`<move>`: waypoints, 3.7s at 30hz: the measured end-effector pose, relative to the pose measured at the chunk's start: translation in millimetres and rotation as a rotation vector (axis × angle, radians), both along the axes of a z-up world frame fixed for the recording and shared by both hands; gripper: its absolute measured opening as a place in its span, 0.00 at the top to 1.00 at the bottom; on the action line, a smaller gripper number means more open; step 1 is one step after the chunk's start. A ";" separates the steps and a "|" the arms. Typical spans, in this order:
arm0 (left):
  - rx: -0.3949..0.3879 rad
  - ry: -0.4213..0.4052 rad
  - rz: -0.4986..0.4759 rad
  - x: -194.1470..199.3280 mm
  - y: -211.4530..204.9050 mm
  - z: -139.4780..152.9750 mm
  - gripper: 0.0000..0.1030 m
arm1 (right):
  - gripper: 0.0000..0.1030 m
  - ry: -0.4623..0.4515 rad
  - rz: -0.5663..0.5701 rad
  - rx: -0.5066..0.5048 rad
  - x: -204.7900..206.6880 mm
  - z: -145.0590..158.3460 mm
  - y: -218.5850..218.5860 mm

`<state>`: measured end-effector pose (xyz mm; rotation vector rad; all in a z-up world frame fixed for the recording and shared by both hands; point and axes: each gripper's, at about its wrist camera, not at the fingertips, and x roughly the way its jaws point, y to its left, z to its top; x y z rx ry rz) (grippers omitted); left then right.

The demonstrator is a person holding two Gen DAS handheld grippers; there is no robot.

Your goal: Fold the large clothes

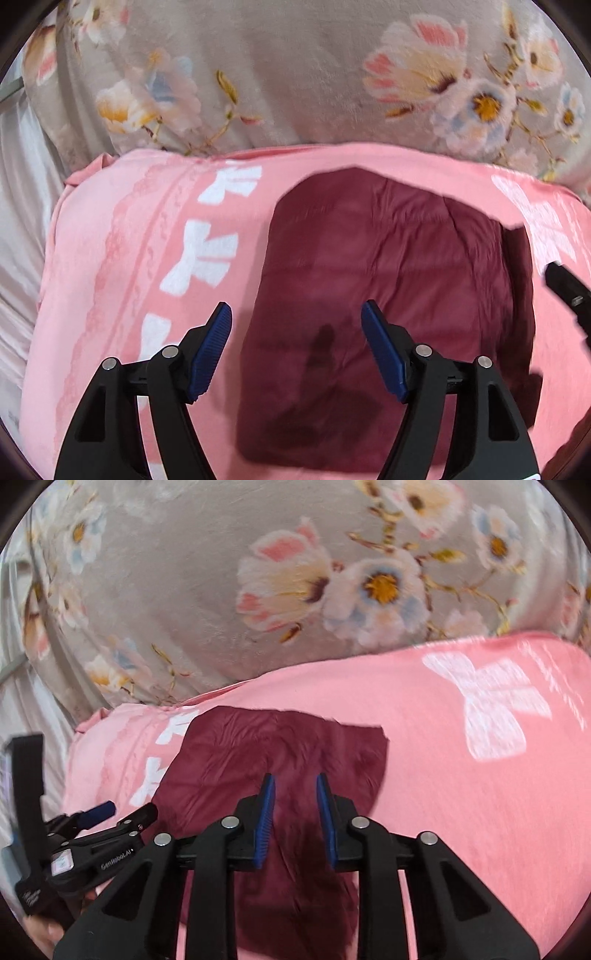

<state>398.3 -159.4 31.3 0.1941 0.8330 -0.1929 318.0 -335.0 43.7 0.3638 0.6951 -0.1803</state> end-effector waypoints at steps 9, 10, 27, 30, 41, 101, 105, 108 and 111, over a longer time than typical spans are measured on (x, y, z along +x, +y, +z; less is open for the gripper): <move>-0.010 0.065 0.061 42.2 -18.4 -31.9 0.31 | 0.79 0.085 -0.097 -0.040 56.1 -59.6 -27.6; -0.011 0.066 0.061 45.1 -18.9 -36.9 0.31 | 0.81 0.093 -0.100 -0.031 58.0 -66.8 -31.6; 0.036 -0.063 0.050 59.7 -39.0 -72.1 0.22 | 0.81 0.155 -0.052 -0.038 83.7 -104.9 -33.9; 0.034 -0.076 0.055 58.7 -39.4 -74.6 0.22 | 0.81 0.164 -0.051 -0.050 85.7 -105.8 -32.5; 0.063 -0.102 0.065 55.4 -43.4 -79.3 0.22 | 0.81 0.176 -0.057 -0.072 88.1 -105.7 -29.5; 0.062 -0.045 0.076 -244.4 77.0 -72.9 0.18 | 0.28 0.126 -0.072 -0.232 -253.7 -43.5 97.5; 0.058 -0.041 0.089 -243.6 78.7 -73.8 0.18 | 0.27 0.149 -0.054 -0.255 -249.2 -46.6 102.3; 0.063 -0.044 0.086 -243.6 77.9 -74.0 0.18 | 0.27 0.152 -0.051 -0.249 -249.0 -47.8 101.4; 0.070 -0.050 0.079 -244.6 76.6 -74.7 0.18 | 0.27 0.163 -0.054 -0.263 -247.7 -48.6 103.8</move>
